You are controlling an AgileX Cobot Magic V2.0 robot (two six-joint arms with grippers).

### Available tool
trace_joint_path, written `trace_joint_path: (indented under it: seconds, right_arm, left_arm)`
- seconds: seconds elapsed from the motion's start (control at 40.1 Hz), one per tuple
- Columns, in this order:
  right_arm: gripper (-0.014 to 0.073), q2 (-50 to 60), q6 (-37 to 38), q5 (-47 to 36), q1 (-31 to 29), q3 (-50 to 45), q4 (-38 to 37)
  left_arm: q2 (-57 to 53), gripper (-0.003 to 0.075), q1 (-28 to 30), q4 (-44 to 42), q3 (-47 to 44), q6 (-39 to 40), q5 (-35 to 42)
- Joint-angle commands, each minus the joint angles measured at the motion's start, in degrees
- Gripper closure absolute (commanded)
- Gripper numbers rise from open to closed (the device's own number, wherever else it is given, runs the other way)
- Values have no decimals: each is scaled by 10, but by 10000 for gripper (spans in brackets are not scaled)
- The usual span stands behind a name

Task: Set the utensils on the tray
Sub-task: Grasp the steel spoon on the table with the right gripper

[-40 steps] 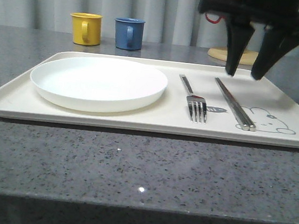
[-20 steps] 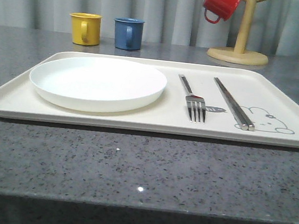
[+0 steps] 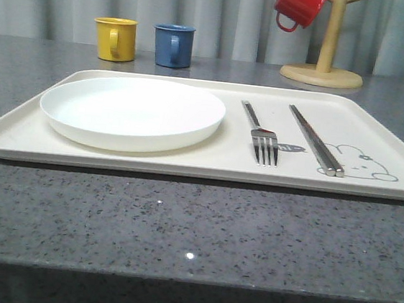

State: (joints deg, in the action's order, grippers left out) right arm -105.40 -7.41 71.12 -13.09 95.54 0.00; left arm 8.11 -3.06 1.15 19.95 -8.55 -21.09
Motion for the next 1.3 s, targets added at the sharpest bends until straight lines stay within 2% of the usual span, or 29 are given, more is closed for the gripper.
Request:
trace_joint_path:
  seconds: [0.0,0.424,0.549,0.749,0.798,0.973,1.098,1.273]
  right_arm:
    - [244,12,-18,40,-3,15,22]
    - [261,-38,-26,41,-3,15,48]
    - [362,-42,-26,46,-3,15,48]
    - [573,-39,-24,53,-3,15,48]
    - [599,-36,-21,53,-3,15,48]
    - [599,-1,7,54,-2,19,48]
    - [599,51,79,54,9,19,47]
    - [599,119,128,54,78,19,39]
  left_arm:
    - [7,738,1,6,16,4,47]
    - [7,738,1,6,16,4,47]
    - [7,738,1,6,16,4,47]
    - [7,738,1,6,16,4,47]
    - [7,738,1,6,16,4,47]
    - [7,738,1,6,16,4,47]
    - [7,738,1,6,16,4,47]
    - [7,738,1,6,16,4,47]
